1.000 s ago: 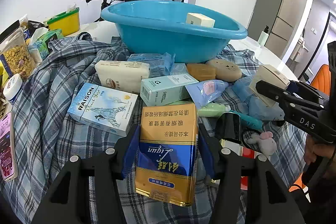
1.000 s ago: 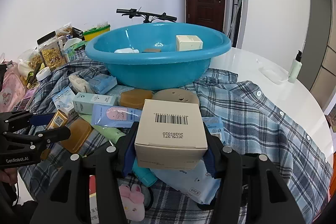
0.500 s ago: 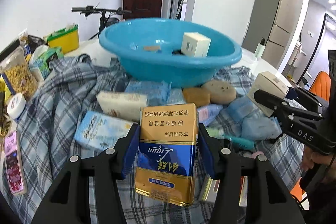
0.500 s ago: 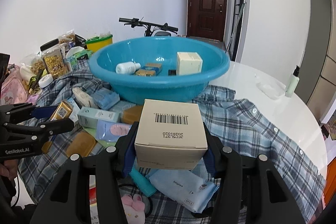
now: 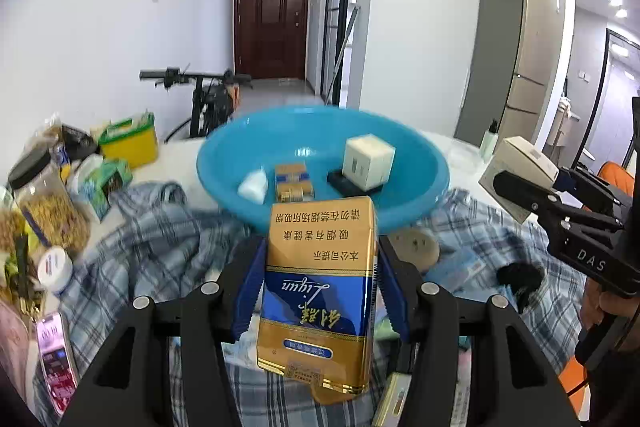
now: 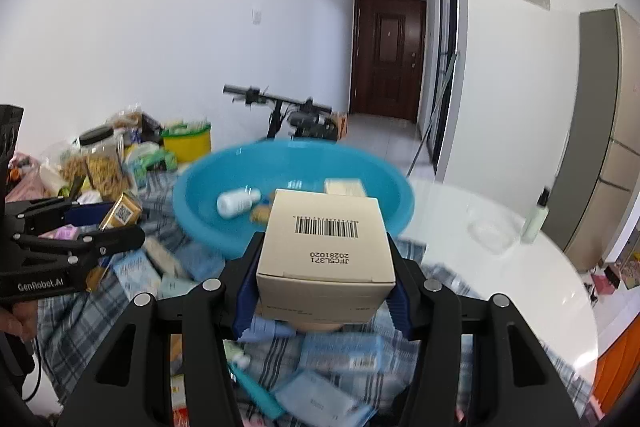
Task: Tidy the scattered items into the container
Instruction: 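Carry both held boxes up and over the blue basin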
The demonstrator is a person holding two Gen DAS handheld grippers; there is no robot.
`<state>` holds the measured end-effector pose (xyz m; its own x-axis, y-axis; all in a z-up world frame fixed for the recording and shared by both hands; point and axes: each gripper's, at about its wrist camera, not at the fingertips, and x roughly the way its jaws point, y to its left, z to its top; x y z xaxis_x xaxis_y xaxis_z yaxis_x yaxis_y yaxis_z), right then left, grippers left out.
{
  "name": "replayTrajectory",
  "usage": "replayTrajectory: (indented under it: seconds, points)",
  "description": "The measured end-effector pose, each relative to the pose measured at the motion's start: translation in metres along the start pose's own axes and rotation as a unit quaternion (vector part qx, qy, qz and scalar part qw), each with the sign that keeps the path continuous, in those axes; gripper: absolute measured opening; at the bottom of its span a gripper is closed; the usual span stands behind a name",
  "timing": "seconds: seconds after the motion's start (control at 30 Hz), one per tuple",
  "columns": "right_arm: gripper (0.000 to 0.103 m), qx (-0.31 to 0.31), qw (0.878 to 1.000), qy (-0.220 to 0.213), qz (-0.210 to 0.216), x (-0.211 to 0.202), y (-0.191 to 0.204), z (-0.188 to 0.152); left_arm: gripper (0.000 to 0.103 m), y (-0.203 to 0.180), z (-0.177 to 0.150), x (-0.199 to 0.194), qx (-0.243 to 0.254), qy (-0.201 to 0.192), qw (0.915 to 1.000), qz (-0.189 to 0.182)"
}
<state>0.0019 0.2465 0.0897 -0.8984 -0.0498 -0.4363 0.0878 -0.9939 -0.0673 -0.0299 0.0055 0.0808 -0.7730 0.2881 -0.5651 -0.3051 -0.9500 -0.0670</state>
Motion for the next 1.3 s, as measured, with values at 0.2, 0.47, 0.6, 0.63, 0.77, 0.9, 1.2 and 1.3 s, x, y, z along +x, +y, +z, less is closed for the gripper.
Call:
replayTrajectory:
  seconds: [0.2,0.47,0.6,0.63,0.77,0.9,1.2,1.3]
  points:
    - [0.052,-0.004,0.999,-0.046,-0.005,-0.014,0.0,0.031,0.056,-0.005,0.025,-0.01,0.009,-0.028,0.9996,0.0]
    - [0.052,-0.007,0.996,-0.084,-0.008,-0.027,0.003,0.057,0.056,-0.007,0.062,-0.027,0.01,-0.077,0.997,0.0]
    - [0.052,-0.015,0.995,-0.097,-0.006,-0.031,0.008,0.068,0.056,-0.014,0.079,-0.036,0.028,-0.1,0.9946,0.005]
    - [0.052,-0.018,0.995,-0.101,-0.007,-0.032,0.009,0.071,0.056,-0.016,0.084,-0.038,0.03,-0.106,0.9939,0.005]
    - [0.052,-0.02,0.992,-0.121,-0.007,-0.038,0.013,0.082,0.056,-0.017,0.097,-0.047,0.023,-0.126,0.9918,0.002]
    - [0.052,-0.02,0.99,-0.141,-0.008,-0.044,0.014,0.092,0.056,-0.018,0.11,-0.055,0.015,-0.144,0.9894,-0.002]
    - [0.052,-0.021,0.985,-0.172,-0.013,-0.062,0.017,0.103,0.056,-0.029,0.13,-0.082,0.02,-0.191,0.9814,-0.005]
    - [0.052,-0.024,0.983,-0.18,-0.013,-0.068,0.02,0.104,0.056,-0.029,0.128,-0.084,0.02,-0.189,0.9818,-0.008]
